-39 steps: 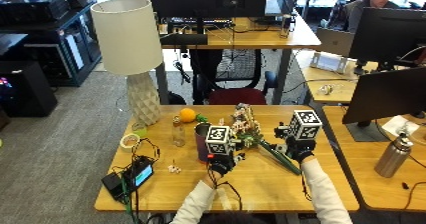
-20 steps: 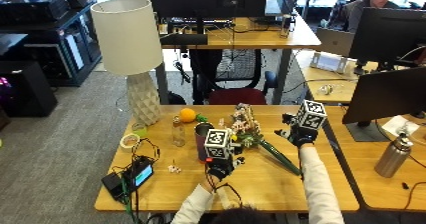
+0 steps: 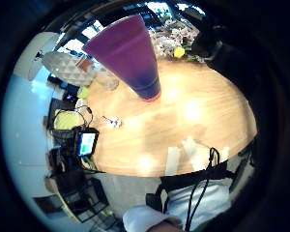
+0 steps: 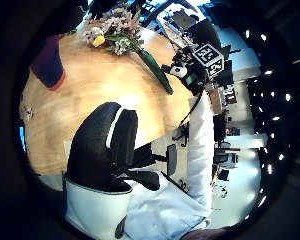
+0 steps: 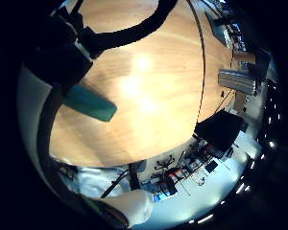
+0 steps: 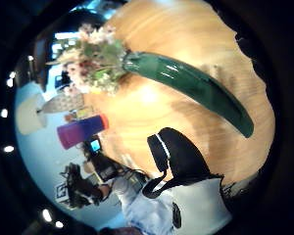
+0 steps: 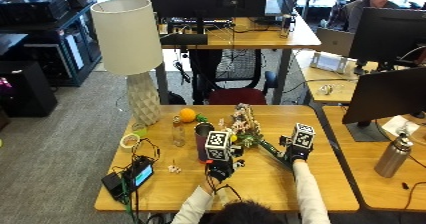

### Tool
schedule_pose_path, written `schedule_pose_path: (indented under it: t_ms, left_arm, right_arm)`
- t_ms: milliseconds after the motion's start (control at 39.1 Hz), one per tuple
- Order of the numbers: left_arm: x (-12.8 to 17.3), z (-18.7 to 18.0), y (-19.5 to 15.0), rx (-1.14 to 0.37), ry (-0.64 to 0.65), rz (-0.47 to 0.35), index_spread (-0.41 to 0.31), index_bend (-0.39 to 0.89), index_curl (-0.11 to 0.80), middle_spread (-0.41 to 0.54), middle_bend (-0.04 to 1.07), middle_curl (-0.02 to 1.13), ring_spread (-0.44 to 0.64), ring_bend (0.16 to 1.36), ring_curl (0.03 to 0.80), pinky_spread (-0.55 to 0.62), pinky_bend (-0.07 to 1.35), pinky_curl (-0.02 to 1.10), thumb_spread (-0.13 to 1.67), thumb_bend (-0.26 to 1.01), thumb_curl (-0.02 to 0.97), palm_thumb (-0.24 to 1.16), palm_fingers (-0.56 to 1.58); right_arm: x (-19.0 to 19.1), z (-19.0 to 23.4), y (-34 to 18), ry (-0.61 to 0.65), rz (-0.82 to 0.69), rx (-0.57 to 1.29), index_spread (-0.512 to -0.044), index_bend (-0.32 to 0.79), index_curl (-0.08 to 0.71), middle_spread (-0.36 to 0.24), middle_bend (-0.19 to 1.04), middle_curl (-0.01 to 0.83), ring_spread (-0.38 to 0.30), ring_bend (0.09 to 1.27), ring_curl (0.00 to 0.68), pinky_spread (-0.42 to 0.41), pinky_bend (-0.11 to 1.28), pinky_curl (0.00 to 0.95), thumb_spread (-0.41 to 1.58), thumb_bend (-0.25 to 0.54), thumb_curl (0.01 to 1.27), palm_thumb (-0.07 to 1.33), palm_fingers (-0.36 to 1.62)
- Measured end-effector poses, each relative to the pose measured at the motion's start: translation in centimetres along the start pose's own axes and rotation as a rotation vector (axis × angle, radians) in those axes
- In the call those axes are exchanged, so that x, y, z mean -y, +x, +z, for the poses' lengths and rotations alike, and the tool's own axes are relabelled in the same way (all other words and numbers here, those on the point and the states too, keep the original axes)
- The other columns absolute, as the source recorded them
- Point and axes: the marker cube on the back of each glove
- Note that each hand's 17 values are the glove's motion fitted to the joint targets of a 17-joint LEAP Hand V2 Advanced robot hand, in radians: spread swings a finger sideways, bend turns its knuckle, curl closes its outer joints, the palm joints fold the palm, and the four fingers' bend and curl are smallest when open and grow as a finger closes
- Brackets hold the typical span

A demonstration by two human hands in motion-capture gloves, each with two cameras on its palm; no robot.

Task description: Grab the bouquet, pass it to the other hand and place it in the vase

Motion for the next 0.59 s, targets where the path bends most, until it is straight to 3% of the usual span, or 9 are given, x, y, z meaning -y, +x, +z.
schedule_pose_path:
  t_ms: [77,230,358,588]
  left_arm:
    - [-0.1,0.1,0.1,-0.011,-0.002,0.003,-0.077,0.19,0.389,0.131,0.13,0.20,0.16,0.52,0.284,0.15,0.41,0.33,1.15,-0.02,0.246,0.30,0.47]
    - [-0.4,-0.1,0.5,-0.013,-0.010,0.006,-0.077,0.19,0.396,0.131,0.14,0.20,0.16,0.51,0.287,0.15,0.41,0.33,1.15,-0.02,0.253,0.29,0.46]
    - [-0.4,-0.1,0.5,-0.007,-0.012,0.007,-0.077,0.18,0.401,0.132,0.14,0.21,0.17,0.51,0.289,0.15,0.41,0.34,1.15,-0.02,0.258,0.29,0.46]
    - [0.6,1.1,0.0,-0.013,-0.007,0.006,-0.077,0.19,0.408,0.132,0.13,0.21,0.17,0.51,0.295,0.15,0.41,0.35,1.16,-0.02,0.264,0.29,0.46]
  right_arm:
    - [0.2,1.0,0.1,-0.036,-0.030,0.000,-0.205,0.05,0.085,0.021,0.36,0.358,0.053,0.69,0.340,0.219,0.70,0.343,1.04,-0.019,0.28,0.54,0.53]
    - [1.3,1.8,0.1,0.030,-0.060,0.014,-0.201,0.05,0.082,0.008,0.37,0.369,0.032,0.70,0.348,0.211,0.69,0.345,1.04,-0.023,0.28,0.55,0.54]
    - [0.7,2.8,0.3,-0.092,-0.014,-0.004,-0.199,0.05,0.083,0.004,0.37,0.377,0.017,0.70,0.353,0.207,0.68,0.344,1.04,-0.023,0.29,0.55,0.54]
    - [0.8,3.5,0.6,-0.191,0.069,-0.061,-0.188,0.03,0.069,-0.015,0.41,0.398,-0.042,0.72,0.362,0.176,0.68,0.349,1.04,-0.025,0.30,0.55,0.60]
